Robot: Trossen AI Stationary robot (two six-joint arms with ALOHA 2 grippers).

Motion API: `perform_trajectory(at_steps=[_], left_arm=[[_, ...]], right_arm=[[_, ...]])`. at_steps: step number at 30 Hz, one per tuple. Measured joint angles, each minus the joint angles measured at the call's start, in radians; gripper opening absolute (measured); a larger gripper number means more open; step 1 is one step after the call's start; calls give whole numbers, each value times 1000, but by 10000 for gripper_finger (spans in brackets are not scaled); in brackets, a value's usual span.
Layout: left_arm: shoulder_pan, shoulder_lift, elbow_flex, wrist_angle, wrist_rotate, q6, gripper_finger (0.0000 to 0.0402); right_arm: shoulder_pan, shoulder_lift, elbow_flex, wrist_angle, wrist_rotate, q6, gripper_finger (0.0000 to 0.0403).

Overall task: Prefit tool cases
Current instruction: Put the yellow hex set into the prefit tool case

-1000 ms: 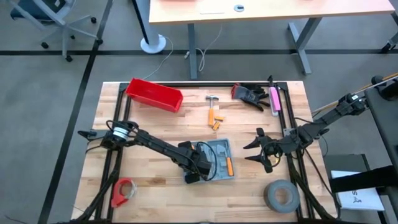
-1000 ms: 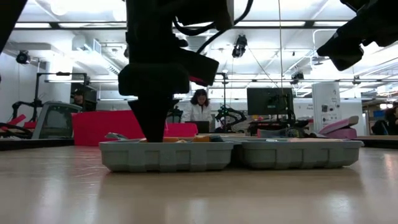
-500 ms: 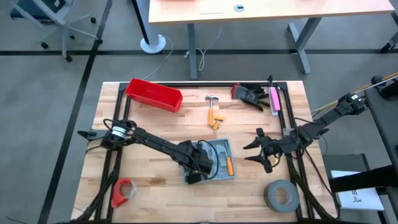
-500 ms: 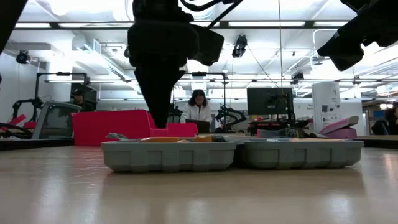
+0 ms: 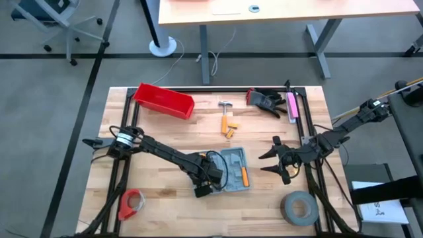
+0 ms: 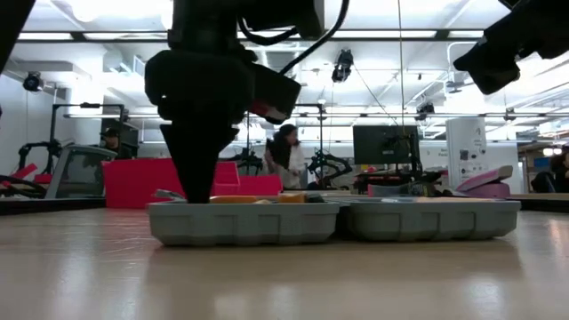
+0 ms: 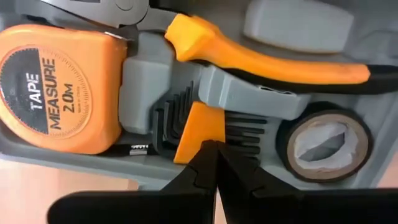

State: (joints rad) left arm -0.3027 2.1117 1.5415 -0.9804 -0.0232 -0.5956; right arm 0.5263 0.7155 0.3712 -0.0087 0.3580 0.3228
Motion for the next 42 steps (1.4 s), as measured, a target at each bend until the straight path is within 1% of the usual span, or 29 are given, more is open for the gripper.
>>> perform_trajectory(at_steps=[4,9,13,19,23,28,34,38,42], left_arm=[[2,-7,9,-3,-13,-20,3],[3,-7,81,-89,-18,-17,4],[3,-17,136,-147,-43,-11,4],[4,-17,140,-140,-44,-8,14],[4,-16,131,-138,-50,-15,33],[5,-17,131,-136,-57,-9,76],[6,-17,159,-145,-12,-12,127],[7,-18,198,-171,-11,-2,143],[8,-18,244,-206,-11,6,148]], right_arm=[[0,0,1,-3,0,0,199],[0,0,1,-2,0,-1,199],[0,0,1,-1,0,-1,199],[0,0,1,-1,0,-1,199],[0,0,1,-1,1,-1,199],[0,0,1,-1,1,-1,199],[0,0,1,-2,1,-1,199],[0,0,1,-2,1,0,199],[0,0,1,-2,1,1,199]])
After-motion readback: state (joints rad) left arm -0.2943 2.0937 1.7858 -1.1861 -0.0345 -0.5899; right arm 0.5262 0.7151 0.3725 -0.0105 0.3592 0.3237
